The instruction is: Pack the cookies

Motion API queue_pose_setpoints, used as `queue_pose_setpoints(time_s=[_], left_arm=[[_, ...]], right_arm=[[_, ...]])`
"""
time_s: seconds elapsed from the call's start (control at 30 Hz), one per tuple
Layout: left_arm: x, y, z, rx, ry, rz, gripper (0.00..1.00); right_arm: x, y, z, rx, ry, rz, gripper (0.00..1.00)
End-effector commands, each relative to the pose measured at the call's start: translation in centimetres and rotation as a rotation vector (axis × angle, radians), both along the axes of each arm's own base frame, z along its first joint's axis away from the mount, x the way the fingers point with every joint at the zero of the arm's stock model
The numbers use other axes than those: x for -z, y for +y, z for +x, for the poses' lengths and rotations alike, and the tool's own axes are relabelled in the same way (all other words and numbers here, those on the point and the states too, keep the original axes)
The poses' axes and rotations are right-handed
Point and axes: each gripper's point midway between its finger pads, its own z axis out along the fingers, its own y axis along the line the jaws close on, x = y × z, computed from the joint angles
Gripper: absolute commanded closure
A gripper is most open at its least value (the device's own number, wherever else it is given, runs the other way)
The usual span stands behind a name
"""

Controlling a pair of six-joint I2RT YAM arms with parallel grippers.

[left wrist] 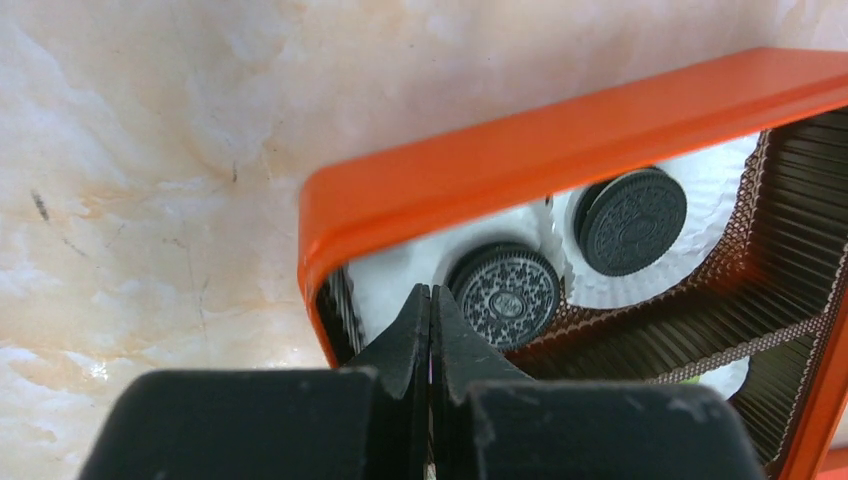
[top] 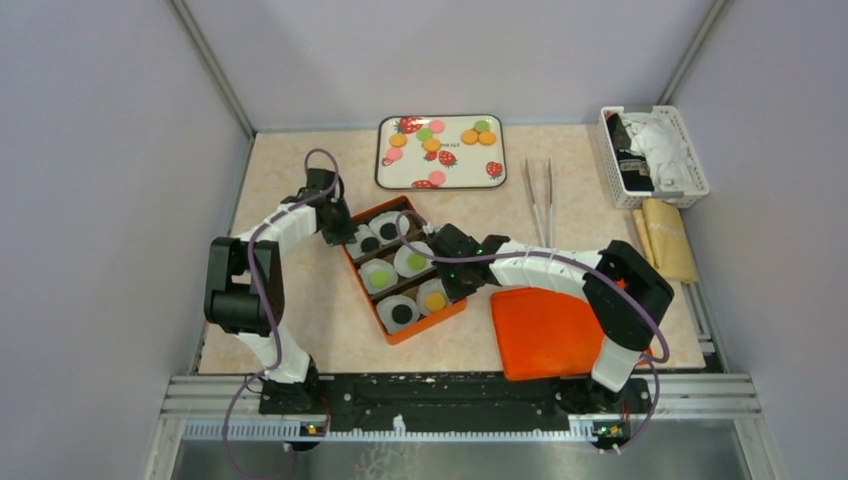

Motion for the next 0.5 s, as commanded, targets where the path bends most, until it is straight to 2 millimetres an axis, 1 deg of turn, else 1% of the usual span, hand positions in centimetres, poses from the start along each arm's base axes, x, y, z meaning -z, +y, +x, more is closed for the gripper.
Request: queue_pose_setpoints(time_s=[0.0,0.1,0.17,0.2,0.27,0.33,0.47], left_arm=[[-0.6,-0.5,0.1,0.01,-0.033,-0.038,1.0],[-0.6,-0.5,-0.2,0.012,-0.035,-0.038,1.0],[-0.6,-0.7,-0.5,0.016,-0.036,-0.047,1.0],[-0.6,-0.9,-0.6,0.023,-0.036,-0.054,1.0],[-0.5,-1.6,-1.0,0.039,-0.029,-0.066,1.0],[-0.3,-2.2,-1.5,0.055,-0.024,-0.067,1.0],[-0.2,-3.8,-2.9,0.094,-0.023,-0.076,1.0]], right_arm=[[0.2,-3.8,1.3,0.102,0.021,-0.051,1.0],[-0.7,-5.0,3.2,0.149,-0.003,-0.041,1.0],[-1.3,-5.8,4.8,0.174,-0.021,-0.051,1.0],[-1.5,-6.4,5.9,0.195,-0.027,-0.062,1.0],[-1.6,-7.1,7.4,0.216,-0.037,-0.076,1.0],[-1.9,-7.4,9.2,0.235,-0.055,-0.082,1.0],[-2.0,-8.1,12.1,0.275,-0.076,-0.113,1.0]])
